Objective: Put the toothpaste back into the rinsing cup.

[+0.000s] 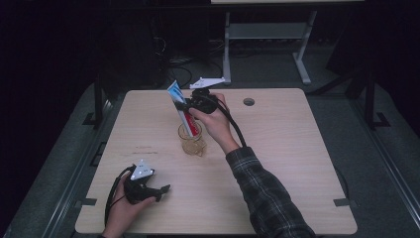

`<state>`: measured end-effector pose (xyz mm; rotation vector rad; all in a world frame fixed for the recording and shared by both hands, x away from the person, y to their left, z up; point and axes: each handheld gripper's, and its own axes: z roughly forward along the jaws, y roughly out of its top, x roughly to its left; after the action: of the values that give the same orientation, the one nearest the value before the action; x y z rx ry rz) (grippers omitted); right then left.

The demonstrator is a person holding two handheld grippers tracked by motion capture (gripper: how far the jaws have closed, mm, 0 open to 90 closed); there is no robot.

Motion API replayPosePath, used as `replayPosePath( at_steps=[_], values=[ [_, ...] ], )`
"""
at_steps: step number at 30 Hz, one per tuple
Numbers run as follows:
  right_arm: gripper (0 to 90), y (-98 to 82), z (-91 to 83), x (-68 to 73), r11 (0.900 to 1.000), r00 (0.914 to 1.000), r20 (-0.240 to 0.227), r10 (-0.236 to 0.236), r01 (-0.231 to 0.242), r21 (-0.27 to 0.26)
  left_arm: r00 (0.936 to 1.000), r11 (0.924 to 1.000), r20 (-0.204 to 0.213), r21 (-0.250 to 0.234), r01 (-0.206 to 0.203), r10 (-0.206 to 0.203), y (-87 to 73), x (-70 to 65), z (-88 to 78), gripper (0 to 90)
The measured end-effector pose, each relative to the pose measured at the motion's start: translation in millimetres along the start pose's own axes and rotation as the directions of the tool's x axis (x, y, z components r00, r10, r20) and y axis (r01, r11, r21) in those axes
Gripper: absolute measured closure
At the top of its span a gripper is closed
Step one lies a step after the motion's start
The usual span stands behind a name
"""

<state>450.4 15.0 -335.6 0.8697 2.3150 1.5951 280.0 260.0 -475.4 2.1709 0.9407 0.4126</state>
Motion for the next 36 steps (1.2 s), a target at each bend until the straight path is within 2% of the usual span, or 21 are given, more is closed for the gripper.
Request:
replayPosePath(
  at_steps=[14, 36],
  values=[
    [72.0, -14.6, 8.6, -0.8, 1.000, 1.0000, -0.003, 0.002, -0.002, 0.030, 1.0000, 1.0000, 0.001, 0.002, -0.001, 0.001, 0.0, 0.0, -0.1, 14.1],
    [71.9, -31.4, 11.3, -2.1, 0.998, 0.9999, -0.010, 0.009, -0.008, 0.056, 1.0000, 1.0000, 0.000, 0.002, -0.002, 0.002, 0.0, -0.1, -0.1, 14.2]
  ],
)
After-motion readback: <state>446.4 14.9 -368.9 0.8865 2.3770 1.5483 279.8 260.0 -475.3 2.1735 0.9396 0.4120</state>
